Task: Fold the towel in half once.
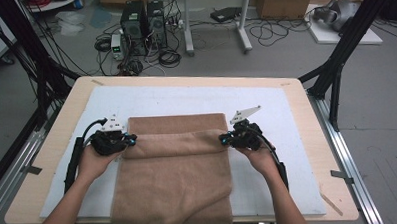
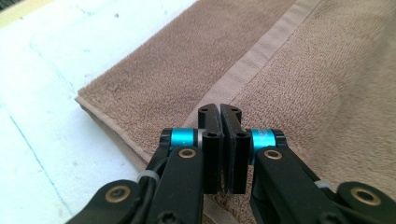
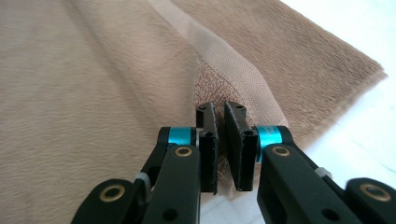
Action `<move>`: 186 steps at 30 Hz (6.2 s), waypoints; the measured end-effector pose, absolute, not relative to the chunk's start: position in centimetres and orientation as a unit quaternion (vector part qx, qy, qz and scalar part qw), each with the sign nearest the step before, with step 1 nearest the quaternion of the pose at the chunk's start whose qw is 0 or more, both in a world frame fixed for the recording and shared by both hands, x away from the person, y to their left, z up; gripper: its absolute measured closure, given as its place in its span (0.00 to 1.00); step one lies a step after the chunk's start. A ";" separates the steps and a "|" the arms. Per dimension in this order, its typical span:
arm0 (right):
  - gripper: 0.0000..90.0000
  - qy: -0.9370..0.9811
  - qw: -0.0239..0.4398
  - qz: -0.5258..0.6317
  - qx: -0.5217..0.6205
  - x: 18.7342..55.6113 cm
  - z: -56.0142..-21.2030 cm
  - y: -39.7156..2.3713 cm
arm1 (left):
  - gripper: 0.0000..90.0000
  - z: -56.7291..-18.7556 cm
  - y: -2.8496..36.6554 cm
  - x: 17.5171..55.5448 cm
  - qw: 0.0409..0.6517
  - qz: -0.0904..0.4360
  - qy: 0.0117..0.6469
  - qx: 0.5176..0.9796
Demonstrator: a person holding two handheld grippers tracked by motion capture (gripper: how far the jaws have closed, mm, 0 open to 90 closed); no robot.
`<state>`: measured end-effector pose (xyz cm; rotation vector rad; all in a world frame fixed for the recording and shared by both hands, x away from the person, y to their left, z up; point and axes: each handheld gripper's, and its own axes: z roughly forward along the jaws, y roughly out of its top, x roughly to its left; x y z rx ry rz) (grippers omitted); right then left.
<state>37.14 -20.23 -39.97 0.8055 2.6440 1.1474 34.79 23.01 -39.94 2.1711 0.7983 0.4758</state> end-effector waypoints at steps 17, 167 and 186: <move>0.93 0.875 0.086 0.412 0.241 33.8 -38.3 -20.6 | 0.97 -38.9 24.4 31.1 0.420 0.210 0.297 0.832; 0.63 0.817 0.218 0.400 0.354 44.2 -30.8 -25.1 | 0.66 -33.6 20.8 44.1 0.417 0.257 0.403 0.773; 0.50 0.839 0.155 0.419 0.310 37.7 -37.0 -23.8 | 0.52 -39.5 22.8 36.9 0.424 0.213 0.355 0.805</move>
